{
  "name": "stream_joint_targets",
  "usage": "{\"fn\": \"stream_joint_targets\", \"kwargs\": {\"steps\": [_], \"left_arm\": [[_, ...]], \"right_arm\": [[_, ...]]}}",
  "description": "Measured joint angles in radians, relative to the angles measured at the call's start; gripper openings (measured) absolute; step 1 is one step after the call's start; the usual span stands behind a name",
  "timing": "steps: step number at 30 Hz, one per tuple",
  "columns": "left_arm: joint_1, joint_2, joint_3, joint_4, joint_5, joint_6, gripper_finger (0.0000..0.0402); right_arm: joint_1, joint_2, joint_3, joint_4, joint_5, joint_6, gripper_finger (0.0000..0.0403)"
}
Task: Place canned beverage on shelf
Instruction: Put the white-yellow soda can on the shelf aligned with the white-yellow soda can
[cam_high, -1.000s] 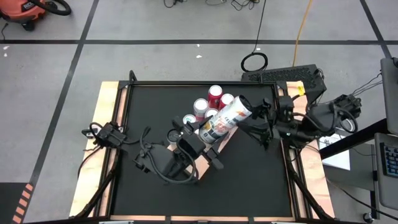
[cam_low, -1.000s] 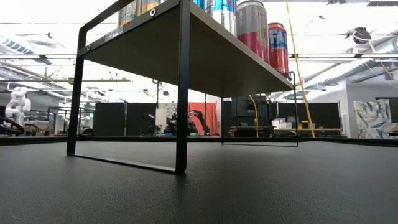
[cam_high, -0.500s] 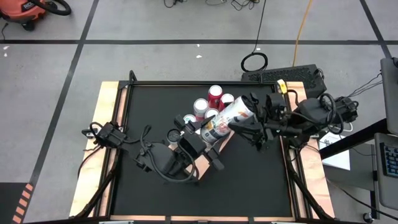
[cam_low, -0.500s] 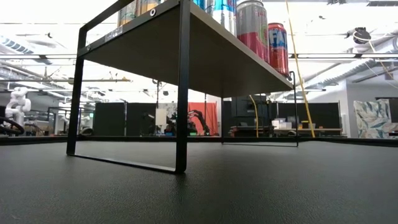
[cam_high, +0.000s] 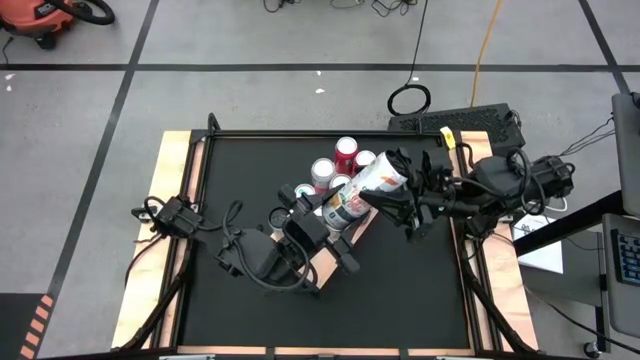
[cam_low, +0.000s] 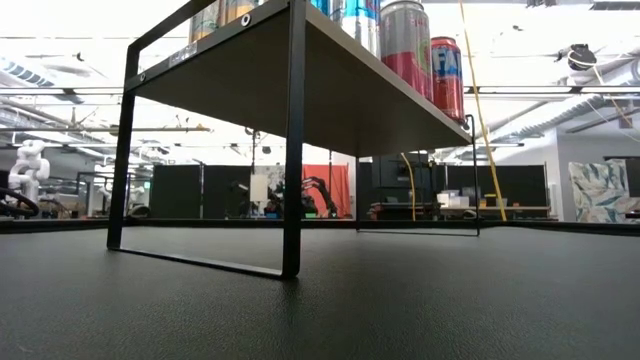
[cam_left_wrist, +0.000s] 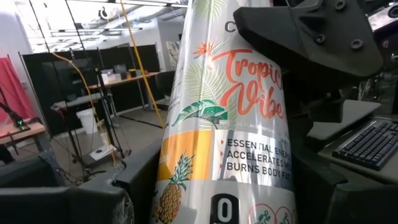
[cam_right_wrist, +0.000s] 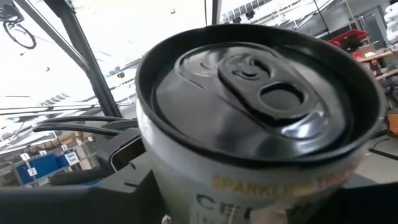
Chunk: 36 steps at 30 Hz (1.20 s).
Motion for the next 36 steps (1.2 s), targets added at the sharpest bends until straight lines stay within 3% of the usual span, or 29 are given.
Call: {"fn": "stream_joint_targets", "kwargs": {"steps": [5, 15, 23, 29, 36], "left_arm": [[-0.011, 0.002, 0.0, -0.017, -0.01, -0.082, 0.0271], [-0.076, -0.007, 0.001, -0.003, 0.005, -0.405, 0.0379], [-0.127, -0.085, 0.0, -0.01, 0.033, -0.55, 0.0385], [-0.102, -0.166, 0.0, -0.043, 0.147, -0.549, 0.0385], [-0.02, -0.199, 0.0, -0.208, 0.271, -0.608, 0.0386]], "right_arm": [[0.0, 0.0, 0.0, -0.008, 0.002, 0.01, 0.0223], [0.001, -0.031, 0.0, -0.055, -0.062, -0.001, 0.0236], [0.001, -0.083, 0.0, -0.268, -0.096, 0.021, 0.0236], [0.001, -0.096, 0.0, -0.392, -0.223, 0.109, 0.0237], [0.001, -0.089, 0.0, -0.482, -0.395, 0.136, 0.0237]]}}
